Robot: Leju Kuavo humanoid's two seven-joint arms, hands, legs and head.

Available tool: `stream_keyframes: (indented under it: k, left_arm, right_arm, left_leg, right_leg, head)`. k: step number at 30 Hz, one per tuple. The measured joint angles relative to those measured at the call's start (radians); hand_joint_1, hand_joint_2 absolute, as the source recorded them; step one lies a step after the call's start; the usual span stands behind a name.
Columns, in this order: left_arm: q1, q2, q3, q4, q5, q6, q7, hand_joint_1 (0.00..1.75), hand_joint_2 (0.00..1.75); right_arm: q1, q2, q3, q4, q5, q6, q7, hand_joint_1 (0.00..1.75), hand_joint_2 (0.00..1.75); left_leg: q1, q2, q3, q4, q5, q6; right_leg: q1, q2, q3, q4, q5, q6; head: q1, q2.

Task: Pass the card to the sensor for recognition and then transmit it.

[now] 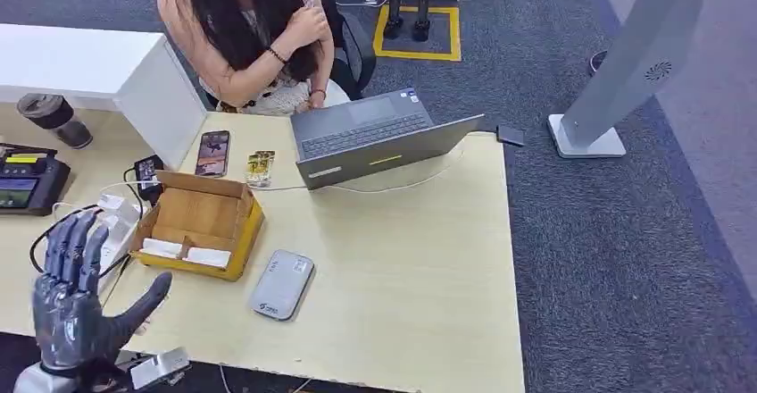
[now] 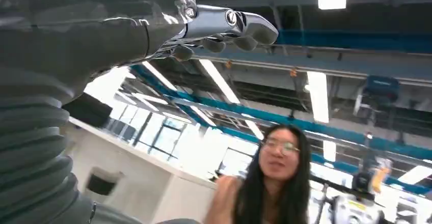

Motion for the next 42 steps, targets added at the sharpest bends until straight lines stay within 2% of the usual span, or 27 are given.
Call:
stream_keyframes:
  k: [4, 7, 10, 15, 18, 42]
  left_arm:
    - [0.129, -0.083, 0.110, -0.102, 0.097, 0.000, -0.041, 0.00, 1.75]
    - [0.172, -0.124, 0.195, -0.131, 0.193, -0.021, -0.033, 0.00, 1.75]
    - [0.185, -0.146, 0.266, -0.134, 0.236, -0.051, -0.042, 0.00, 1.75]
    - [0.186, -0.147, 0.270, -0.135, 0.237, -0.052, -0.042, 0.00, 1.75]
    - [0.190, -0.176, 0.340, -0.136, 0.237, -0.060, -0.049, 0.00, 1.75]
    - [0.190, -0.198, 0.370, -0.140, 0.239, -0.062, -0.049, 0.00, 1.75]
  right_arm:
    - [0.019, 0.020, -0.039, -0.007, -0.002, 0.000, -0.017, 0.00, 0.00]
    - [0.020, 0.029, -0.055, -0.012, -0.022, 0.000, -0.028, 0.00, 0.00]
    - [0.020, 0.032, -0.065, -0.019, -0.034, 0.000, -0.030, 0.00, 0.00]
    - [0.020, 0.032, -0.065, -0.019, -0.034, 0.000, -0.030, 0.00, 0.00]
    - [0.020, 0.035, -0.070, -0.024, -0.034, 0.000, -0.031, 0.00, 0.00]
    - [0.020, 0.040, -0.078, -0.027, -0.031, 0.000, -0.030, 0.00, 0.00]
  left_leg:
    - [0.000, 0.000, 0.001, 0.000, 0.000, 0.000]
    - [0.000, -0.004, 0.001, 0.000, 0.000, 0.001]
    - [0.000, -0.005, 0.002, 0.000, 0.001, 0.000]
    - [0.000, -0.005, 0.002, 0.000, 0.001, 0.000]
    - [0.000, -0.006, 0.003, 0.000, 0.002, 0.000]
    - [0.000, -0.008, 0.003, 0.000, 0.002, 0.000]
  right_leg:
    - [0.000, 0.000, 0.001, 0.000, 0.000, 0.000]
    - [0.000, -0.004, 0.003, 0.000, 0.000, 0.000]
    - [0.000, -0.005, 0.004, 0.000, 0.000, 0.000]
    - [0.000, -0.005, 0.004, 0.000, 0.000, 0.000]
    - [0.000, -0.007, 0.005, 0.000, 0.000, 0.000]
    - [0.000, -0.007, 0.006, 0.000, 0.000, 0.000]
  head:
    - [0.000, 0.000]
    - [0.000, 0.000]
    - [0.000, 0.000]
    - [0.000, 0.000]
    - [0.000, 0.000]
    - [0.000, 0.000]
